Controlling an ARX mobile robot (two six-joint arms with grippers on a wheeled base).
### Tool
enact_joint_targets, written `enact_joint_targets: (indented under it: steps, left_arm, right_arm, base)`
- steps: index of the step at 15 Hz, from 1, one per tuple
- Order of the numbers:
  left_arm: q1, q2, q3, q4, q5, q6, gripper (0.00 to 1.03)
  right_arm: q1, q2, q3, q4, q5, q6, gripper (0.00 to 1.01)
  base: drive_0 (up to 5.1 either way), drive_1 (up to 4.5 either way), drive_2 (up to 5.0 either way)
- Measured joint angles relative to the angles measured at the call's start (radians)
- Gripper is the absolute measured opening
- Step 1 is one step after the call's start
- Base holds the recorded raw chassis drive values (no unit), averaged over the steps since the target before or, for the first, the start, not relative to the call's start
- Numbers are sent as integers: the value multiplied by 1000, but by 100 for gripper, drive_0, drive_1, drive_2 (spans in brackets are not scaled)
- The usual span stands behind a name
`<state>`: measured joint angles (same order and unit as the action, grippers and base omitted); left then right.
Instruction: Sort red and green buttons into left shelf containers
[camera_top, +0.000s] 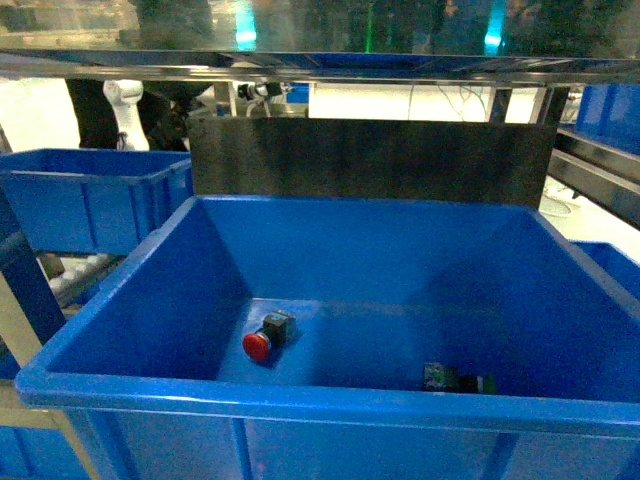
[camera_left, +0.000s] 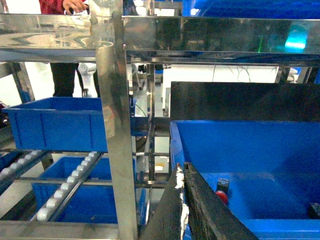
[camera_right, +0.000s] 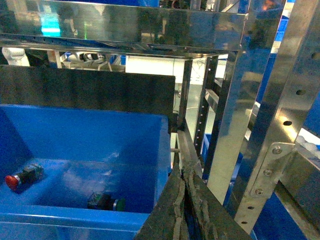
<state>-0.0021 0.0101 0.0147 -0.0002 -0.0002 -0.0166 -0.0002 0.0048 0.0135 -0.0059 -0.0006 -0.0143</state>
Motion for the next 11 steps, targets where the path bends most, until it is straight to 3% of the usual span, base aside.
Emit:
enact_joint_targets:
  steps: [1, 3, 8, 11]
  left_arm:
    - [0, 0, 0, -4, 0, 0, 2]
    - [0, 0, 0, -3, 0, 0, 4]
    - [0, 0, 0, -3, 0, 0, 65]
    - [0, 0, 0, -3, 0, 0, 76]
  right_arm:
    - [0, 0, 0, 2, 0, 0, 2]
    - [0, 0, 0, 1, 0, 0, 22]
    - [0, 0, 0, 1, 0, 0, 82]
    - [0, 0, 0, 1, 0, 0, 95]
  base:
    - [0, 0, 0]
    - [0, 0, 0]
    - [0, 0, 0]
    - [0, 0, 0]
